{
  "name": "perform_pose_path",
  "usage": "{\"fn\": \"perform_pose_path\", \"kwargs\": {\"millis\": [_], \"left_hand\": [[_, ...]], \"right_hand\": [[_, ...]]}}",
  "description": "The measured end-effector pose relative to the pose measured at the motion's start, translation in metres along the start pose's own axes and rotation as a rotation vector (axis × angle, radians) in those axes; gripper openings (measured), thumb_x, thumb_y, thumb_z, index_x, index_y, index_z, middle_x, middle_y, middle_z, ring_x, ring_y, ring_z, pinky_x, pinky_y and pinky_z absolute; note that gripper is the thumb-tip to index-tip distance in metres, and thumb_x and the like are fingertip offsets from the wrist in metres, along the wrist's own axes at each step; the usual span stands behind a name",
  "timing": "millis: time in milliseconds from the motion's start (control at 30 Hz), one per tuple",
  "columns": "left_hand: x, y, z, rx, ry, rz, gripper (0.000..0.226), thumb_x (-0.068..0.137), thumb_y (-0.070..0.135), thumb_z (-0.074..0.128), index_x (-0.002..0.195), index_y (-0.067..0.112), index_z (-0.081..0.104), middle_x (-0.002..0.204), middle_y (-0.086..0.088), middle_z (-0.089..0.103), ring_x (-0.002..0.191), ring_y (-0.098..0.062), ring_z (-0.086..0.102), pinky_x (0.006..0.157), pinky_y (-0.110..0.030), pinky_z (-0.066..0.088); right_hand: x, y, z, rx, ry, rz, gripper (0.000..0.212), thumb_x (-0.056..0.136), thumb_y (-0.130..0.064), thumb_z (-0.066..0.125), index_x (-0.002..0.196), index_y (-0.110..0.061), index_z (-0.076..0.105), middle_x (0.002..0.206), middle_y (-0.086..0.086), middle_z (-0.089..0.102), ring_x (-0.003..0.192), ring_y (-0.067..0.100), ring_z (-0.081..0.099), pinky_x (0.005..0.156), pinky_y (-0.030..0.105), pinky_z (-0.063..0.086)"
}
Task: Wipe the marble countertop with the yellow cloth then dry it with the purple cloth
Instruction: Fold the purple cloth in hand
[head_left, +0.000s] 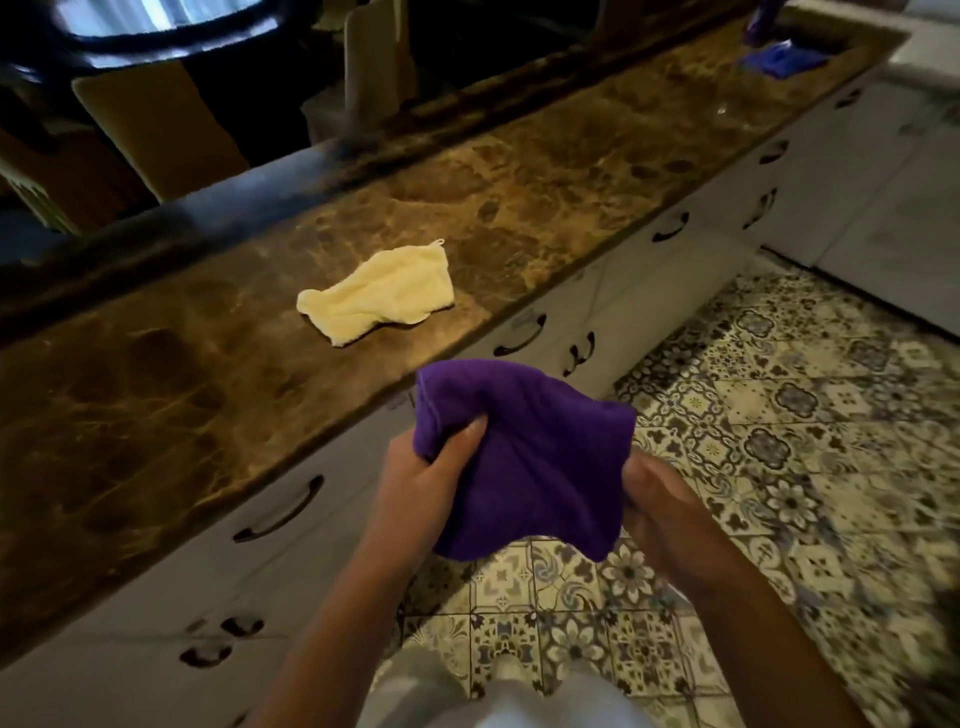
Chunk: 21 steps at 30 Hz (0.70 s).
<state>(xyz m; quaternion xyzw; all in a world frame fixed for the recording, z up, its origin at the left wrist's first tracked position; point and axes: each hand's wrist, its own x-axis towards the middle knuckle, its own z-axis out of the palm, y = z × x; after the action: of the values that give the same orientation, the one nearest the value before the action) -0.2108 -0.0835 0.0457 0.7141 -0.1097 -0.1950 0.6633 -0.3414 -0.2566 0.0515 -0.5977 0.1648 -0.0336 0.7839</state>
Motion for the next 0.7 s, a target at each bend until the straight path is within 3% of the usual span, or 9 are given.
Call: {"fn": "perform_pose_path", "kwargs": {"millis": [133,267,367,467,600,700], "left_hand": [[0.028,-0.001,0.027,0.018,-0.054,-0.031,0.022,0.081,0.047,0.067,0.086,0.026,0.074,0.087,0.004,0.08,0.08,-0.008,0.073,0.074,-0.03,0.057],[0.065,-0.003,0.047,0.028,-0.147,-0.057,0.045,0.073,0.057,0.072,0.09,0.016,0.073,0.091,-0.003,0.08,0.084,-0.012,0.074,0.076,-0.033,0.058],[0.098,-0.009,0.056,0.022,-0.254,-0.117,0.04,0.074,0.057,0.075,0.094,0.022,0.075,0.099,-0.004,0.08,0.093,-0.018,0.076,0.082,-0.039,0.061],[0.136,-0.014,0.064,0.052,-0.357,-0.124,0.026,0.078,0.054,0.078,0.094,0.034,0.077,0.098,0.004,0.081,0.092,-0.011,0.077,0.077,-0.028,0.06],[0.194,-0.014,0.073,0.005,-0.37,-0.15,0.009,0.086,0.047,0.077,0.094,0.043,0.079,0.1,0.009,0.081,0.095,-0.003,0.074,0.08,-0.021,0.056],[0.235,-0.007,0.083,0.003,-0.307,-0.164,0.017,0.082,0.042,0.068,0.088,0.055,0.077,0.098,0.02,0.08,0.094,0.005,0.072,0.079,-0.014,0.053]], "right_hand": [[0.022,-0.004,-0.026,-0.079,0.15,0.038,0.07,0.043,-0.084,0.08,0.096,-0.038,0.08,0.106,-0.004,0.08,0.102,0.017,0.075,0.084,0.03,0.06],[0.054,-0.012,-0.047,-0.069,0.304,0.09,0.039,0.075,-0.053,0.071,0.096,-0.021,0.079,0.099,0.002,0.081,0.096,0.021,0.077,0.076,0.027,0.061],[0.083,-0.016,-0.063,0.002,0.402,0.157,0.031,0.074,-0.046,0.067,0.083,-0.02,0.081,0.091,0.002,0.082,0.087,0.019,0.078,0.073,0.031,0.062],[0.121,-0.023,-0.08,0.068,0.46,0.179,0.029,0.073,-0.048,0.069,0.078,-0.023,0.083,0.092,0.006,0.081,0.086,0.022,0.078,0.081,0.039,0.061],[0.182,-0.045,-0.104,0.021,0.457,0.155,0.039,0.075,-0.048,0.067,0.076,-0.011,0.078,0.082,0.007,0.079,0.074,0.019,0.075,0.065,0.028,0.058],[0.228,-0.06,-0.116,-0.059,0.427,0.163,0.041,0.082,-0.051,0.073,0.081,-0.01,0.076,0.083,0.01,0.078,0.077,0.023,0.073,0.068,0.031,0.057]]}}
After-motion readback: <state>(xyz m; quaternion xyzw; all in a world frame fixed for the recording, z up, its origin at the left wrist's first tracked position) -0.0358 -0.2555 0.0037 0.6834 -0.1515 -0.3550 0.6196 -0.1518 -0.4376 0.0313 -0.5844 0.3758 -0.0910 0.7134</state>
